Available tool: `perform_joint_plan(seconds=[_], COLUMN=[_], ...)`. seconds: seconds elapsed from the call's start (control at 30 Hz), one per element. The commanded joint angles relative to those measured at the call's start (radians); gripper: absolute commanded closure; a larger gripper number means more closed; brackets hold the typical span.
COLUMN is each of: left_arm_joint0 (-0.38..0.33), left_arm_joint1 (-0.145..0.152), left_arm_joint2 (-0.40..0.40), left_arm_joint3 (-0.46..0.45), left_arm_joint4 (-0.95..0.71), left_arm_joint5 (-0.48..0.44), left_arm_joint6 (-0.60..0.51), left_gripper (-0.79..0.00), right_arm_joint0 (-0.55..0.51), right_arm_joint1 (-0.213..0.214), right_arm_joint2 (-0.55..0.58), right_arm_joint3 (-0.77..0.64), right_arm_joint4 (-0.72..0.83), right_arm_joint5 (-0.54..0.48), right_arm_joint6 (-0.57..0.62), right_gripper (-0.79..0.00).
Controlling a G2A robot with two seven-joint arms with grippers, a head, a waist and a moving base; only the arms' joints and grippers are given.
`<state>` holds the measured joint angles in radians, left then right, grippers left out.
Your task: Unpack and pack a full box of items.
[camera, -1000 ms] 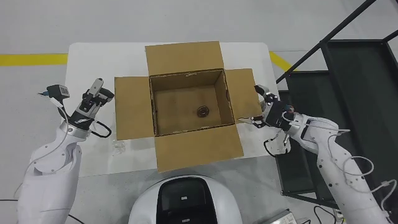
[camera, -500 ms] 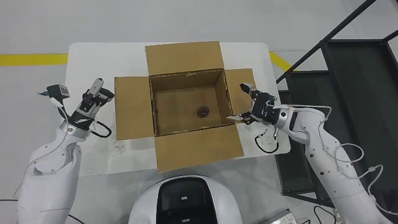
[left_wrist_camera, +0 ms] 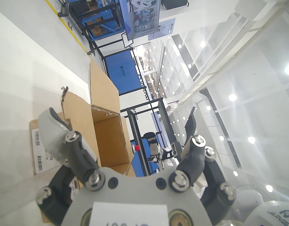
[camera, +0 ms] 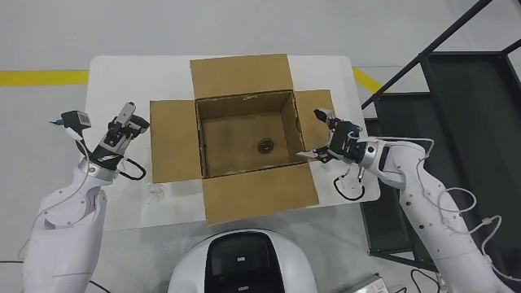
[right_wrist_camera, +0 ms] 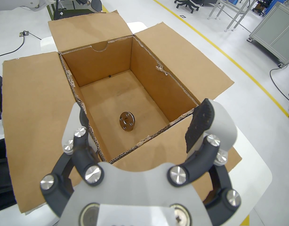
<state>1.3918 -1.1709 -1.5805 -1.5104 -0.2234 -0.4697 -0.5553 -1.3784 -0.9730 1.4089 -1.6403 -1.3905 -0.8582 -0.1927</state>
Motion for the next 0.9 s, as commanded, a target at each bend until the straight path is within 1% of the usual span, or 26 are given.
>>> perform_joint_plan(seconds=[0.0,0.13,0.2,0.3,0.43,0.57,0.87], left_arm_joint0=[0.000,0.000,0.000,0.000,0.000,0.000,0.000], left_arm_joint1=[0.000,0.000,0.000,0.000,0.000,0.000,0.000], left_arm_joint2=[0.000,0.000,0.000,0.000,0.000,0.000,0.000], left_arm_joint3=[0.000,0.000,0.000,0.000,0.000,0.000,0.000], left_arm_joint4=[0.000,0.000,0.000,0.000,0.000,0.000,0.000], left_arm_joint5=[0.000,0.000,0.000,0.000,0.000,0.000,0.000], left_arm_joint6=[0.000,0.000,0.000,0.000,0.000,0.000,0.000], left_gripper=[-0.785,-0.785,-0.785,-0.785,-0.785,-0.785,-0.785], right_arm_joint0=[0.042,0.171,0.244,0.332,0.427,0.473,0.473], right_arm_joint1=[-0.005,-0.025,-0.040,-0.066,-0.097,-0.116,-0.116], right_arm_joint2=[-0.041,-0.167,-0.235,-0.332,-0.427,-0.477,-0.477], right_arm_joint3=[-0.009,-0.006,0.008,0.046,0.133,0.197,0.197], right_arm_joint4=[0.006,0.035,0.048,0.071,0.110,0.122,0.122], right_arm_joint5=[-0.003,-0.037,-0.028,0.010,0.046,0.060,0.060], right_arm_joint6=[0.066,0.229,0.302,0.369,0.432,0.440,0.440], right_gripper=[-0.785,-0.785,-0.785,-0.785,-0.785,-0.785,-0.785])
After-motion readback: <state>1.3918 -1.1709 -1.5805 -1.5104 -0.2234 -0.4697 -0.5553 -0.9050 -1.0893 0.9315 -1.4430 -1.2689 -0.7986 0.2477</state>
